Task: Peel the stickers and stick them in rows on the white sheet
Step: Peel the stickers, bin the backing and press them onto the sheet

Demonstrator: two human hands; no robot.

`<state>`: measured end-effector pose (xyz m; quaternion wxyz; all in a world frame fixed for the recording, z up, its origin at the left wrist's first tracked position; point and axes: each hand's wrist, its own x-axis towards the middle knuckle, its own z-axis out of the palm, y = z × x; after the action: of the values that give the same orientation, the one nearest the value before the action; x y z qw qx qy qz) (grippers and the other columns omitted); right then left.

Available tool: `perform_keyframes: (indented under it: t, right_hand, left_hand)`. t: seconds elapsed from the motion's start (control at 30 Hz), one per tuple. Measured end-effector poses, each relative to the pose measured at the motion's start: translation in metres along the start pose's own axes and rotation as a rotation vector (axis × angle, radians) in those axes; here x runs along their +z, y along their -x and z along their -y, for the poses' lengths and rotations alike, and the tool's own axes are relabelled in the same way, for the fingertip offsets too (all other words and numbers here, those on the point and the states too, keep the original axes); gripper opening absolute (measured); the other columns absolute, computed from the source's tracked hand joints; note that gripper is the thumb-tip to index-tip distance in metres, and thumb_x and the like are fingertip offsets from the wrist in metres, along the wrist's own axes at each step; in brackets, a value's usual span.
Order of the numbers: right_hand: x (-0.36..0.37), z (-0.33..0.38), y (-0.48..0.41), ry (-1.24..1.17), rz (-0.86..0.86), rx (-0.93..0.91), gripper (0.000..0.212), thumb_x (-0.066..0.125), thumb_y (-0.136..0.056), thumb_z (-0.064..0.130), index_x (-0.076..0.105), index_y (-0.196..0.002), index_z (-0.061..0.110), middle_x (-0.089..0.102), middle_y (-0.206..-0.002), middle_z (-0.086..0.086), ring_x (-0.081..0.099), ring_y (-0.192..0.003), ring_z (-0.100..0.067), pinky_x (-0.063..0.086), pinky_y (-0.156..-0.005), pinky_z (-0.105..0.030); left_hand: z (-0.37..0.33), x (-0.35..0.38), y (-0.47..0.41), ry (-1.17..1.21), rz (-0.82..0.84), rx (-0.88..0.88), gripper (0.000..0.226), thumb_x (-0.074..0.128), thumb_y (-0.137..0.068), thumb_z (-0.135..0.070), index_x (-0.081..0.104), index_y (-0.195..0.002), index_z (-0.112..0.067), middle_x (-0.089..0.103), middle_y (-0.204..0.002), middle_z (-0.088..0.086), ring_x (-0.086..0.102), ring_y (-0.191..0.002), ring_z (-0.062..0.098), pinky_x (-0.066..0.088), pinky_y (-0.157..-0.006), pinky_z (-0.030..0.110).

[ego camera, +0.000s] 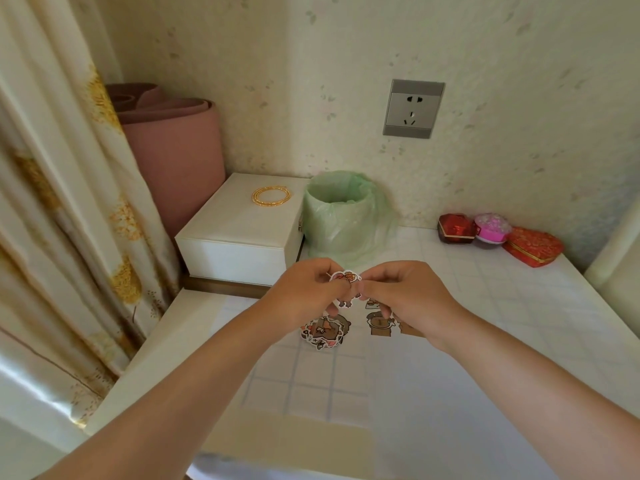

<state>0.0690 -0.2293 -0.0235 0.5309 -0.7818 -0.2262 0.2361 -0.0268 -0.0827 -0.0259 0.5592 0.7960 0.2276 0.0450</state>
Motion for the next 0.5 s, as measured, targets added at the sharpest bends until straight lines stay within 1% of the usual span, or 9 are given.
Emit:
perform_keyframes:
  t: [0.1, 0.2, 0.3, 0.4, 0.5]
  right_hand:
    - [-0.0011, -0.0004, -0.0008, -0.008, -0.046, -0.005, 0.003, 0.079, -0.082, 0.017, 0.079, -0.085, 0.017, 0.074, -0.072, 0.000, 0.048, -0.042, -0.004, 0.036, -0.040, -0.014]
    - [-0.0032, -0.0032, -0.0022, -0.022, -0.033, 0.052, 0.003, 0.079, -0.083, 0.022, 0.079, -0.085, 0.020, 0.076, -0.076, 0.002, 0.051, -0.046, -0.009, 0.035, -0.042, -0.020]
    - [-0.0054, -0.0040, -0.0019, -0.043, 0.012, 0.112, 0.007, 0.077, -0.084, 0.024, 0.077, -0.088, 0.018, 0.077, -0.080, 0.002, 0.053, -0.051, -0.012, 0.037, -0.045, -0.020]
    - [-0.0052, -0.0056, -0.0040, -0.033, 0.006, 0.126, 0.007, 0.077, -0.084, 0.024, 0.077, -0.087, 0.018, 0.076, -0.080, 0.001, 0.053, -0.052, -0.012, 0.037, -0.045, -0.021]
    - [-0.0024, -0.0075, -0.0049, 0.031, -0.018, 0.090, 0.006, 0.078, -0.080, 0.025, 0.077, -0.082, 0.020, 0.076, -0.081, -0.009, 0.055, -0.052, -0.014, 0.035, -0.049, -0.025]
  left_hand:
    - [-0.0016, 0.0025, -0.0005, 0.024, -0.039, 0.037, 0.013, 0.071, -0.088, -0.027, 0.072, -0.097, -0.018, 0.076, -0.084, 0.000, 0.069, -0.066, 0.011, 0.051, -0.067, 0.029]
    - [-0.0025, 0.0035, -0.0017, 0.042, -0.064, 0.038, 0.010, 0.071, -0.088, -0.025, 0.073, -0.095, -0.018, 0.076, -0.081, -0.001, 0.070, -0.066, 0.013, 0.050, -0.066, 0.029]
    - [-0.0034, 0.0055, -0.0022, 0.049, -0.064, 0.045, 0.009, 0.068, -0.091, -0.025, 0.072, -0.094, -0.018, 0.076, -0.080, -0.003, 0.071, -0.066, 0.013, 0.048, -0.065, 0.028]
    - [-0.0048, 0.0081, -0.0025, 0.007, -0.054, 0.042, 0.009, 0.068, -0.090, -0.025, 0.070, -0.094, -0.018, 0.076, -0.080, -0.004, 0.070, -0.068, 0.011, 0.046, -0.058, 0.021]
    - [-0.0042, 0.0097, -0.0030, -0.029, -0.059, 0.041, 0.005, 0.065, -0.091, -0.023, 0.069, -0.091, -0.019, 0.076, -0.078, -0.004, 0.069, -0.066, 0.008, 0.043, -0.050, 0.012]
